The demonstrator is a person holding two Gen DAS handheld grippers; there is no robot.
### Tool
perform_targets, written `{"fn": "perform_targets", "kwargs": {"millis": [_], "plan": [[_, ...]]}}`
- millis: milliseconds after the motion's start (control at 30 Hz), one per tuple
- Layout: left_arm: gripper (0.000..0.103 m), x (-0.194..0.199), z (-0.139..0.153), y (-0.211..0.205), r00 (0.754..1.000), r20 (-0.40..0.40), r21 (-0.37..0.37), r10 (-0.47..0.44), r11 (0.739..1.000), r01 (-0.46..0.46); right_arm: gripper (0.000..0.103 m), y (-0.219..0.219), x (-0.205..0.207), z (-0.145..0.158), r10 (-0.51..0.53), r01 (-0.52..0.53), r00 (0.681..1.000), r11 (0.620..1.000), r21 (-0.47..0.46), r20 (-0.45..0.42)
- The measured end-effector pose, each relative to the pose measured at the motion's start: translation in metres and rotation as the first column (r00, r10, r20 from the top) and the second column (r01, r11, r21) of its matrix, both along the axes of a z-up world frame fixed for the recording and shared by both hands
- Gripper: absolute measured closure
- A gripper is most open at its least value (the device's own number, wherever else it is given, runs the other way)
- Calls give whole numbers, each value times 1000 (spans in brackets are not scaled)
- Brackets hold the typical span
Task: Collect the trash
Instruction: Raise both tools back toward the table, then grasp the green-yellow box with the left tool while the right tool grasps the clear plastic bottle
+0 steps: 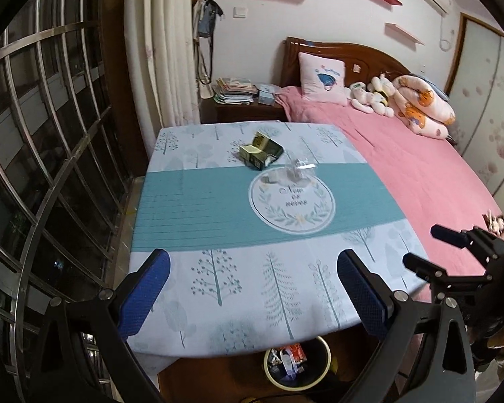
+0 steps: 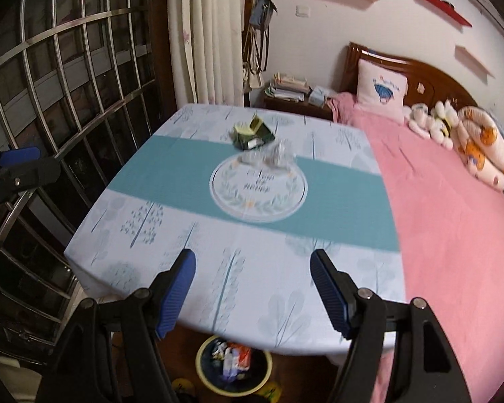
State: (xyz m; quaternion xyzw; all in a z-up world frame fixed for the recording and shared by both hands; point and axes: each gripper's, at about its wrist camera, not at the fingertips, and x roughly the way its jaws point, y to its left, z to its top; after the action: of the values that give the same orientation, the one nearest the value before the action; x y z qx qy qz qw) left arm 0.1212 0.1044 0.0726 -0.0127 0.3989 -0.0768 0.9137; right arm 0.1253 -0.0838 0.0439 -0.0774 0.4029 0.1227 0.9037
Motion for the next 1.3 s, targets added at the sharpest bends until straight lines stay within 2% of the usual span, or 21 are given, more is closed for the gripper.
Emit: {"fn": "perform_targets", "kwargs": {"millis": [267,500,667,833,1033,1267,1300], "plan": [[4,56,0,-19,995,-3,15,97,995,-97,32,-12,83,9,134,-134,991,991,-24,23],[4,126,-13,-49,973,-69,32,221,975,-219,32,-21,187,-15,328,-329,944,944,-20,-33],[4,169,-33,-68,940,-133,50,315,949,-311,32,-15,258,-48,463,-469,880,882,-37,-108],[4,195,-54,-81,905,-200,63,375,927,-370,32,6,310,-83,588,-605,789,794,-58,-181],[4,219,-68,-89,875,-231,81,425,905,-418,32,25,339,-114,691,-722,680,689,-61,-244],[4,238,-76,-92,858,-243,98,453,891,-443,32,39,348,-139,763,-810,564,586,-30,-316],[4,241,-78,-93,856,-244,101,456,890,-445,37,40,348,-141,767,-817,552,577,-24,-327]]}}
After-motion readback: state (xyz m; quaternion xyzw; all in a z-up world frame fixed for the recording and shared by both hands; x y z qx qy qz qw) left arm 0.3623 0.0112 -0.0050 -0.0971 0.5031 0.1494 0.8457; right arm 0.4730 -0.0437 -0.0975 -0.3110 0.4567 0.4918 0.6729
